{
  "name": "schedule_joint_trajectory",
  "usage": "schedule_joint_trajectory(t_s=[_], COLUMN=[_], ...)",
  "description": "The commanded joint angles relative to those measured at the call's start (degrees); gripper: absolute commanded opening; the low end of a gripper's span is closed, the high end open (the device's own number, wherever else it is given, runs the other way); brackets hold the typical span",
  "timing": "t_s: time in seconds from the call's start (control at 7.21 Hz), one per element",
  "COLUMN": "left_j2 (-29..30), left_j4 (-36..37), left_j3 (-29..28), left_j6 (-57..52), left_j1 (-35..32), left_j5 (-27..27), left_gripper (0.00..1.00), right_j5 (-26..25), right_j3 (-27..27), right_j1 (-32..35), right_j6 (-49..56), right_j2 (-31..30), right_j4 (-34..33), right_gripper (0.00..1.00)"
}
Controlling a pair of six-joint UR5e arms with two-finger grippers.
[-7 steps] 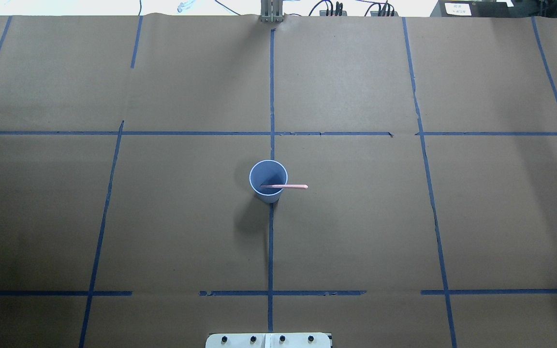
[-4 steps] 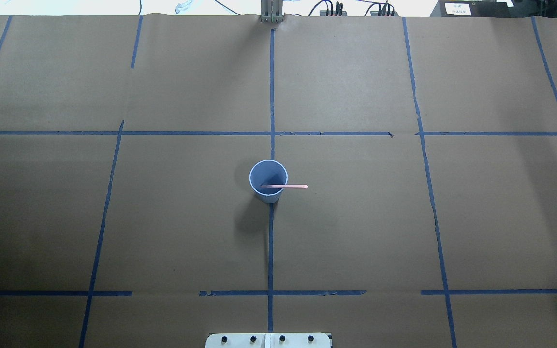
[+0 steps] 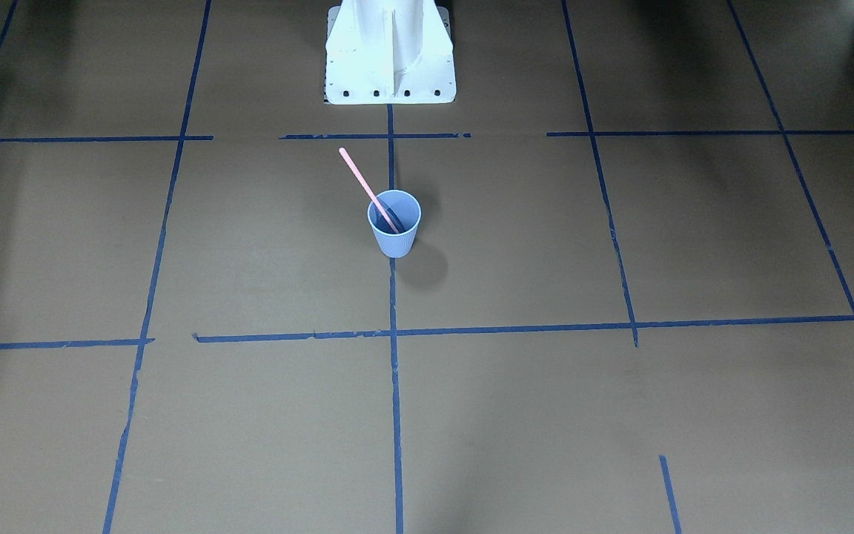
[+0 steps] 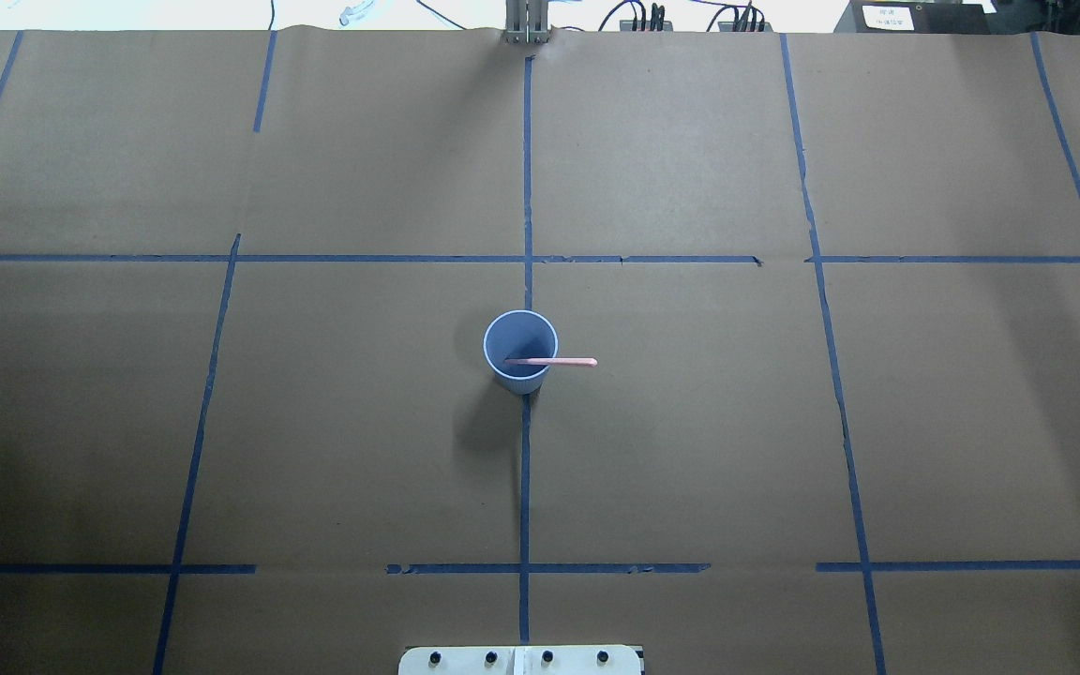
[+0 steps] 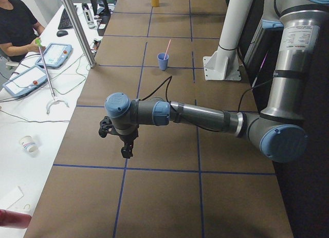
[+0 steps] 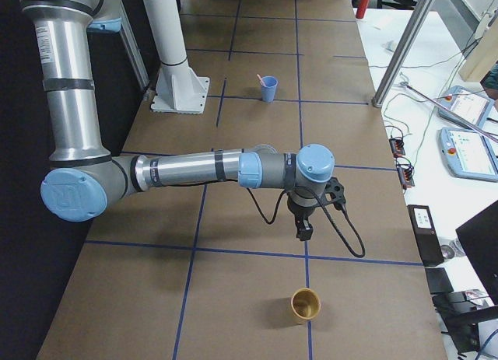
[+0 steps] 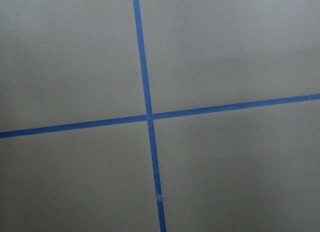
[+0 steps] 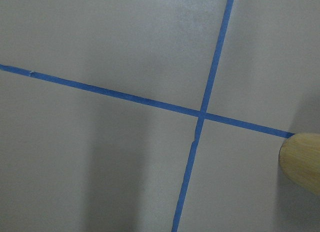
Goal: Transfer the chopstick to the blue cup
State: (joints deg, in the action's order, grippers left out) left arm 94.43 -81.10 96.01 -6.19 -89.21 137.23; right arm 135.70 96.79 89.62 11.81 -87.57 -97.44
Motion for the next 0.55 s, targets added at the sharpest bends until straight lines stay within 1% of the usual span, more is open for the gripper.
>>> schedule_joint_trajectory(t_s=[0.0, 0.42], left_j2=[-4.2, -4.7], left_j4=[-0.2, -0.3], left_j3=[4.6, 5.0], left_j6=[0.1, -0.1], left_j1=[0.4, 0.6], left_j5=[-0.2, -0.2], left_gripper=[1.0, 1.0], right_j5=[0.1, 0.0], right_j3=[1.1, 1.7], right_j1=[-0.1, -0.1], right_j6=[-0.1, -0.2], right_j2=[-0.8, -0.9], right_j4=[0.1, 0.1], right_gripper=[1.0, 1.0])
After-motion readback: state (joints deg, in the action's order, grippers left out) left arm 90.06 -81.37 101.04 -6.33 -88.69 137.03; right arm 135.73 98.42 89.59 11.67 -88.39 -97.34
